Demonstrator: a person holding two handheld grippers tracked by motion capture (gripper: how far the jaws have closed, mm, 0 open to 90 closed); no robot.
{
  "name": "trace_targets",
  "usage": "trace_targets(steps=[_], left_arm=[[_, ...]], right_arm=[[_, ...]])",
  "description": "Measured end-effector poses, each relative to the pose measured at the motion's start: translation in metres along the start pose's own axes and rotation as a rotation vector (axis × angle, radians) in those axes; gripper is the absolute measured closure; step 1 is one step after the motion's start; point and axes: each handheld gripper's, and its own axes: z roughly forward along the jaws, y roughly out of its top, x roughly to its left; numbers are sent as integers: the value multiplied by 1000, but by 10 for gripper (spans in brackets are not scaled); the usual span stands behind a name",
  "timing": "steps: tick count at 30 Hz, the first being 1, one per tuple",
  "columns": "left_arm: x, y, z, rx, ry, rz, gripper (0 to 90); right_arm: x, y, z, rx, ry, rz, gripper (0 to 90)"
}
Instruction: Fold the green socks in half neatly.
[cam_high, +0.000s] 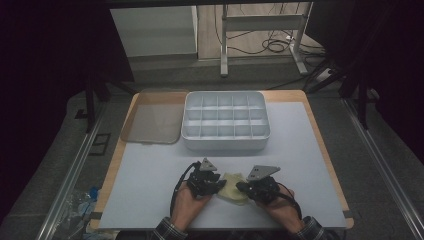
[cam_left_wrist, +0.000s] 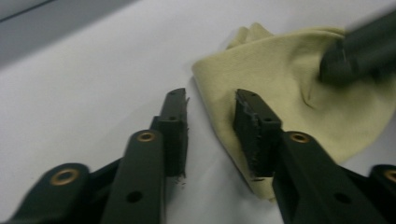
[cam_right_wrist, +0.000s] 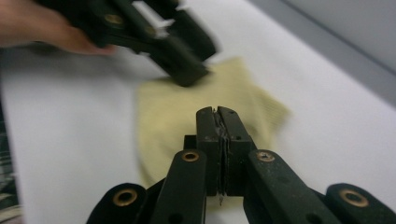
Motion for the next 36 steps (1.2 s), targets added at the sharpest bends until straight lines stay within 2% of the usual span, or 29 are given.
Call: trace_targets(steps=[1, 2, 4, 7, 15, 20, 22, 27, 29, 33, 36], left_arm=[[-3, 1, 1, 2, -24, -13, 729], [-3, 1, 1, 5, -26, -18, 756], [-3, 1, 1, 13, -33, -27, 770], [-2, 1, 1, 12, -52, -43, 804], [-3, 1, 0, -1, -57, -23, 862], [-3, 5, -4, -11, -58, -15, 866], [-3, 8, -10, -18, -42, 1, 866], [2, 10, -18, -25, -9, 1, 866], [4, 10, -19, -24, -2, 1, 866], [8, 9, -24, -20, 39, 11, 865], [9, 9, -27, -26, 49, 10, 865]], right_arm=[[-3, -1, -2, -2, -10, 9, 879], [-7, -3, -4, -2, -20, 16, 879], [-11, -7, -5, 6, -40, 21, 880], [-15, -12, -4, 5, -35, 38, 883], [-14, -11, -5, 0, -34, 41, 864], [-12, -4, -9, -27, -25, 40, 862], [-10, 1, -8, -34, -17, 33, 866], [-5, 10, 0, -45, 6, 11, 874], [-3, 14, 6, -50, 12, 5, 878], [-3, 21, 24, -52, 27, 0, 878], [-3, 24, 33, -50, 37, 0, 878]])
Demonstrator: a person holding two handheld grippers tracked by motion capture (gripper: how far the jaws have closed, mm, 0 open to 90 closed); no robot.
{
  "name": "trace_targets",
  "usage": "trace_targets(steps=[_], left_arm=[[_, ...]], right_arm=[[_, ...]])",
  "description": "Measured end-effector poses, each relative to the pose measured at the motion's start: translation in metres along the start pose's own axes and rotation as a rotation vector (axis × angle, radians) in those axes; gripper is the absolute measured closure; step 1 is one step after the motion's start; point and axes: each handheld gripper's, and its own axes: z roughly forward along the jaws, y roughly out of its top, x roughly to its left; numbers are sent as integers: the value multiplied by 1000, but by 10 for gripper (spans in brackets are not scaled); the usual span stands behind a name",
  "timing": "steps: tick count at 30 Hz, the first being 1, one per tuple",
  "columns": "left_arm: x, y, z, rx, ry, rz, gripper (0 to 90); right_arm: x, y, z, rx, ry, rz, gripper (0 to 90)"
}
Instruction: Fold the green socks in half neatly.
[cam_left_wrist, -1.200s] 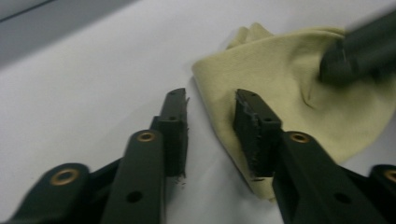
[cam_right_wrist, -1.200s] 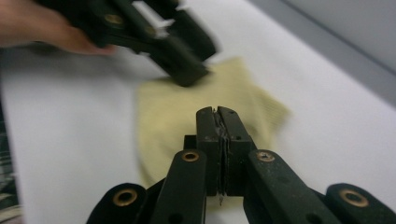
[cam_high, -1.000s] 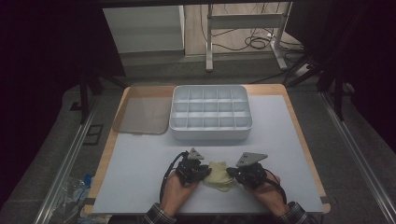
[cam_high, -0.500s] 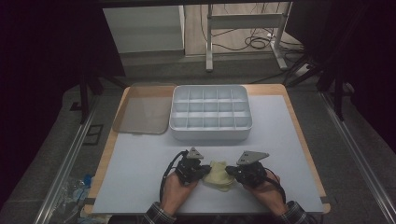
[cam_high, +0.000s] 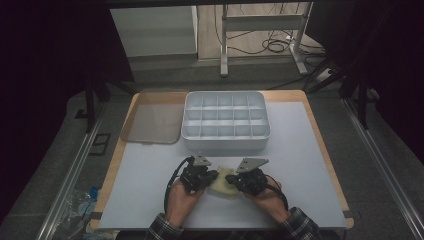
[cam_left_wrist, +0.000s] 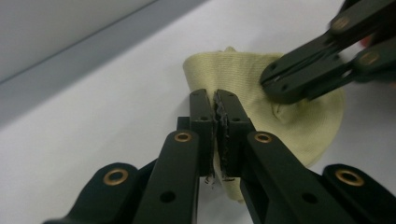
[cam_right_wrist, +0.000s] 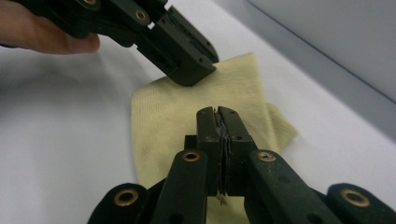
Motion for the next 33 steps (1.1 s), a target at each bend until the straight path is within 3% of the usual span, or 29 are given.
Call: trace_targets(steps=[6, 14, 19, 22, 27, 33], left_arm=[[4, -2, -2, -5, 13, -7, 867], [6, -2, 0, -1, 6, -8, 869], [5, -1, -2, -6, 10, -8, 865], [4, 1, -3, -6, 10, 0, 863], [1, 3, -3, -3, 16, 6, 863], [-2, 6, -4, -4, 18, 15, 862]], right_arm=[[1, 2, 22, 20, -2, -6, 893], [0, 2, 25, 28, 2, 6, 893], [-2, 5, 16, 9, 0, 16, 814], [-6, 8, -1, -13, -48, 3, 762], [-11, 6, -17, -20, -82, 9, 711], [-16, -5, -15, 4, -92, 32, 704]])
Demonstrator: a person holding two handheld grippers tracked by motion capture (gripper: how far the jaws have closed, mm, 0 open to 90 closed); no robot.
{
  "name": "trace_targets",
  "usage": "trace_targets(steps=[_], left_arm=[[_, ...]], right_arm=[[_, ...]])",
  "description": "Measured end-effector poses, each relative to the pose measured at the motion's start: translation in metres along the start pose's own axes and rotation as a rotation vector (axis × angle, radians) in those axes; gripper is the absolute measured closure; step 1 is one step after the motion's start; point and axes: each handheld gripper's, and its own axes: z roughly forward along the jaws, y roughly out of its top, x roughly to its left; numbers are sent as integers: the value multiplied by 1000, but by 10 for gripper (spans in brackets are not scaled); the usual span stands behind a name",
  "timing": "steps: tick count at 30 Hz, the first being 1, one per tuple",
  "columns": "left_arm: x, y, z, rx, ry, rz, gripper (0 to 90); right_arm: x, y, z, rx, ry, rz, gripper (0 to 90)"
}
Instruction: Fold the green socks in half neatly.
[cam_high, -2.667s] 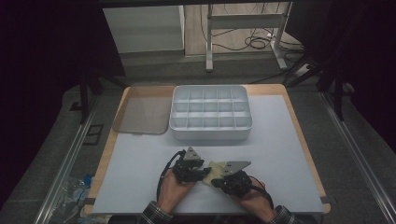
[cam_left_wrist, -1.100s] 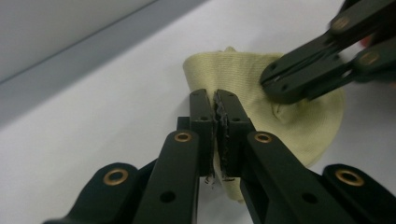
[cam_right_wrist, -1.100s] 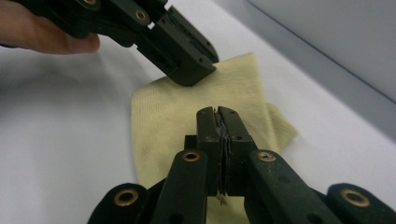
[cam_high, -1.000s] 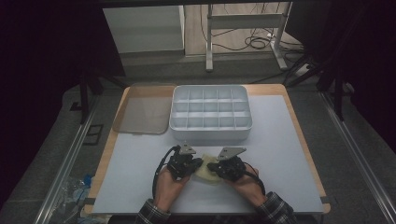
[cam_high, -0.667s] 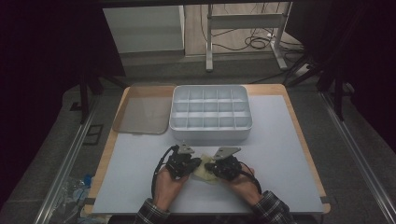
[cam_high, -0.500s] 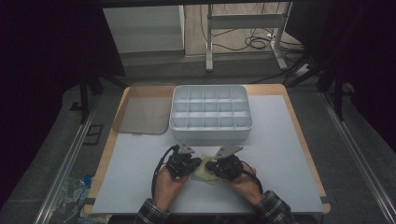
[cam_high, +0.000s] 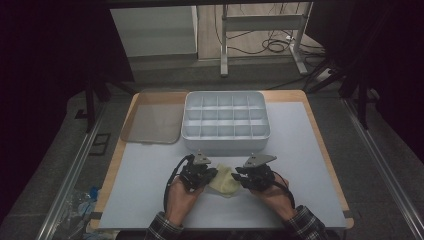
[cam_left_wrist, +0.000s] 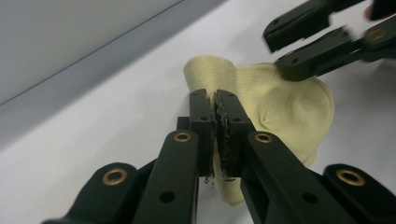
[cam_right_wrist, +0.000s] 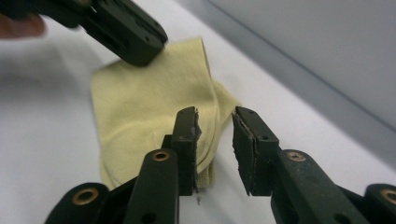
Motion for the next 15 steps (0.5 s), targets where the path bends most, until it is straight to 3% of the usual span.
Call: trace_targets(steps=[7, 15], left_arm=[[-5, 3, -3, -11, -15, 12, 860], [-14, 7, -3, -17, -39, 33, 857]], right_arm=[[3, -4, 11, 29, 12, 5, 782], [2, -3, 12, 29, 19, 11, 773]])
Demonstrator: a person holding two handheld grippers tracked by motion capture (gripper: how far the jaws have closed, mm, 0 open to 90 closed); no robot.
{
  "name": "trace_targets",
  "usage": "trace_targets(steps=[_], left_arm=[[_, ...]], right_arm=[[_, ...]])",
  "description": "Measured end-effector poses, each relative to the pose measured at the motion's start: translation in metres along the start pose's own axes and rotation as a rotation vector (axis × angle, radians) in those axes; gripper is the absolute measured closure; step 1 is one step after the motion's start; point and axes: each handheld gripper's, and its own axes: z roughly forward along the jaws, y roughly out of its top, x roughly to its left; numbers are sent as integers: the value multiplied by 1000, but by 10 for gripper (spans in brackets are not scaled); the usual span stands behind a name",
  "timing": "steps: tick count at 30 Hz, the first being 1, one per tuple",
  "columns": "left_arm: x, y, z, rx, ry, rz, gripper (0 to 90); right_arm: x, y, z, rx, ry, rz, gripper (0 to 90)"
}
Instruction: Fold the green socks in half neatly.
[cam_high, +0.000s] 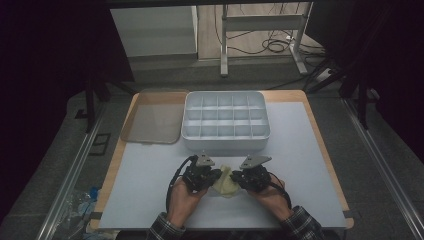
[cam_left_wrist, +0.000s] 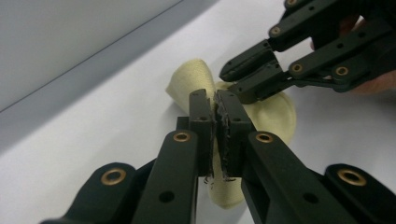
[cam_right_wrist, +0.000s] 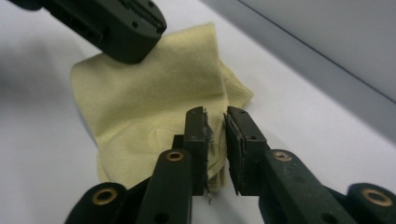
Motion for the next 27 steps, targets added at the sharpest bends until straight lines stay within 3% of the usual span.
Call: trace_targets(steps=[2, 10, 18, 27], left_arm=[[-2, 0, 1, 0, -14, 3, 857], [-10, 1, 7, 1, -60, 8, 851], [-19, 1, 15, 9, -104, 13, 836], [-24, -4, 29, 42, -156, 11, 761]], right_arm=[[-3, 2, -5, -13, -6, 0, 701], [-20, 2, -26, -39, -59, 27, 655], [-26, -3, -36, -44, -72, 49, 625], [-28, -7, -41, -62, -68, 61, 564]])
